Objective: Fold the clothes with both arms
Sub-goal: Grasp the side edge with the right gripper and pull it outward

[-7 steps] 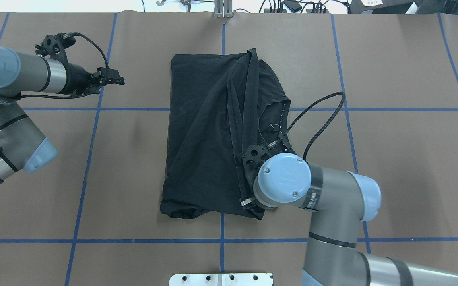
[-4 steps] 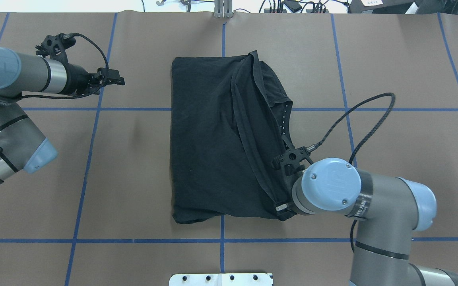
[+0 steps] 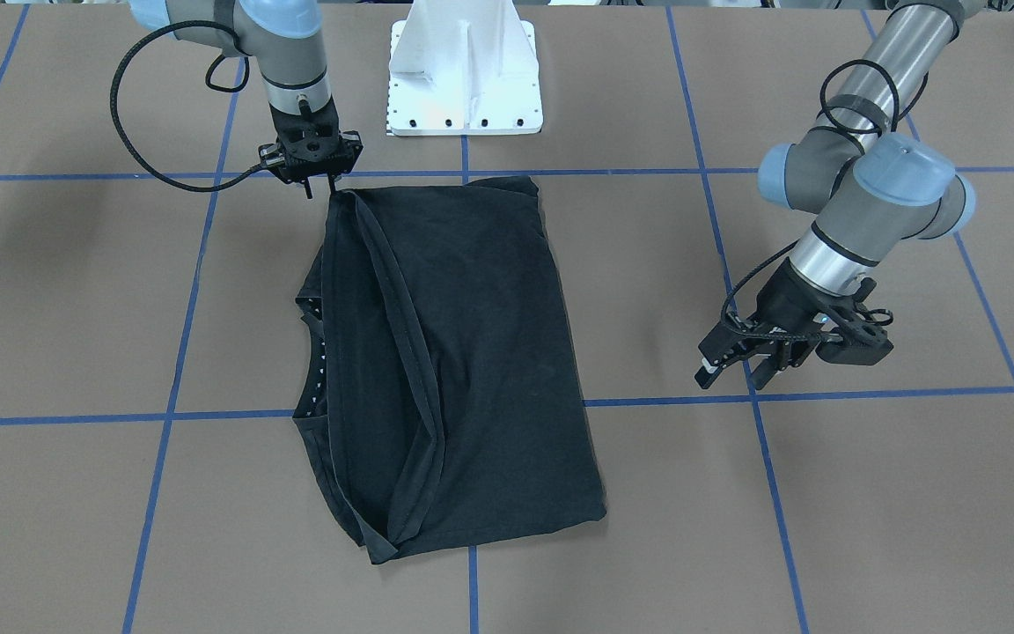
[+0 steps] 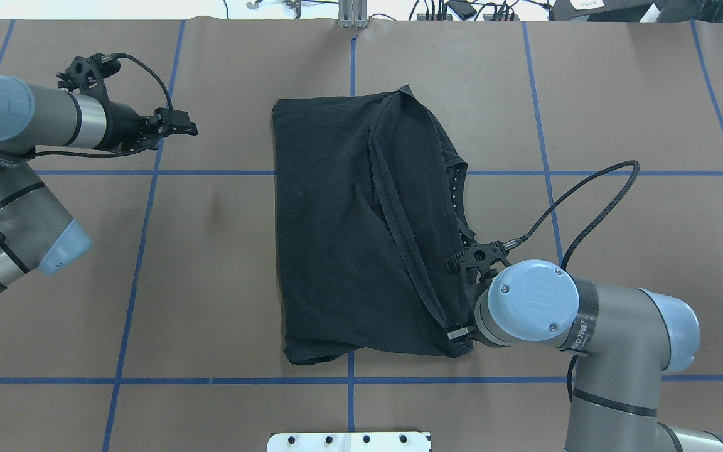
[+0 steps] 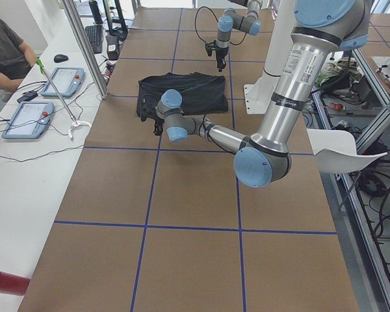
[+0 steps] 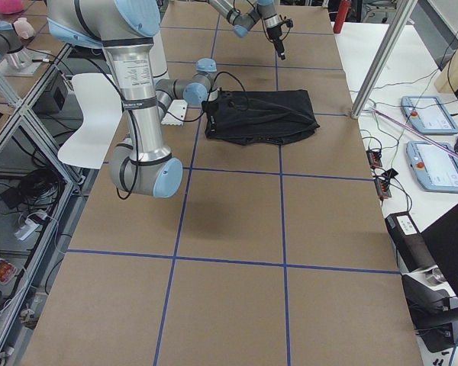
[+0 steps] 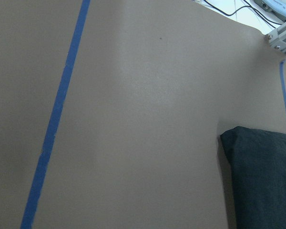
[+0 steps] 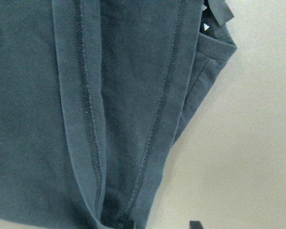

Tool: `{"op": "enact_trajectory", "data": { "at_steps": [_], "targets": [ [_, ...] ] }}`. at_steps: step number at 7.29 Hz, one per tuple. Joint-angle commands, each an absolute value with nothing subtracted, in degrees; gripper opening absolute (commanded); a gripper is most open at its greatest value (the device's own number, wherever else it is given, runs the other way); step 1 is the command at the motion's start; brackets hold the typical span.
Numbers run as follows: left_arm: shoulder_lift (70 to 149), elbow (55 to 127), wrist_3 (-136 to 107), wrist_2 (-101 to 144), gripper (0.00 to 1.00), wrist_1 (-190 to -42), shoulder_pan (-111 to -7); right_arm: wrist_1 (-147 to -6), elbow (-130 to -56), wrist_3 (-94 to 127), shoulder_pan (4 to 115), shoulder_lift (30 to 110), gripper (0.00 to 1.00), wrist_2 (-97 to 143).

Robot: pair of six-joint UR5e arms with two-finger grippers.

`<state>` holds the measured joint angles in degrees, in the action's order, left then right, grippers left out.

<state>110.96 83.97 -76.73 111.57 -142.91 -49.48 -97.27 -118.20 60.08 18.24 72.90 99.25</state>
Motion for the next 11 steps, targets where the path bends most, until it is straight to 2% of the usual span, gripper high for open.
{"op": "enact_trajectory", "data": {
  "at_steps": [1,2,3,4,5,7,8,9,11],
  "targets": [
    [111.0,83.9,-76.7,111.5,1.0,-142.9,-49.4,-97.2,-117.8,60.2,17.8,72.2,1.0,99.1],
    [111.1,83.9,-76.7,111.5,1.0,-142.9,-49.4,-96.9,-117.1,60.1,17.9,70.9,1.0,97.3],
    [111.1,83.9,-76.7,111.5,1.0,-142.9,-49.4,-96.9,-113.2,60.1,18.4,66.6,0.97,96.3],
    [111.1,83.9,-76.7,111.5,1.0,-142.9,-49.4,-96.9,-109.5,59.4,18.3,64.2,0.68,96.0],
    [111.0,83.9,-76.7,111.5,1.0,-142.9,-49.4,-96.9,-109.2,59.3,17.7,64.2,0.52,95.5],
    [111.0,83.9,-76.7,111.5,1.0,-142.9,-49.4,-96.9,-108.7,59.2,16.8,64.2,0.49,94.5],
    [110.9,83.9,-76.7,111.5,1.0,-142.9,-49.4,-96.9,-108.7,59.2,16.9,64.1,0.22,94.5],
    [111.0,83.9,-76.7,111.5,1.0,-142.9,-49.4,-96.9,-108.6,59.2,17.0,64.0,0.0,94.6],
    [110.9,83.9,-76.7,111.5,1.0,-142.9,-49.4,-97.1,-109.6,58.8,18.3,64.1,0.0,95.4]
  ]
}}
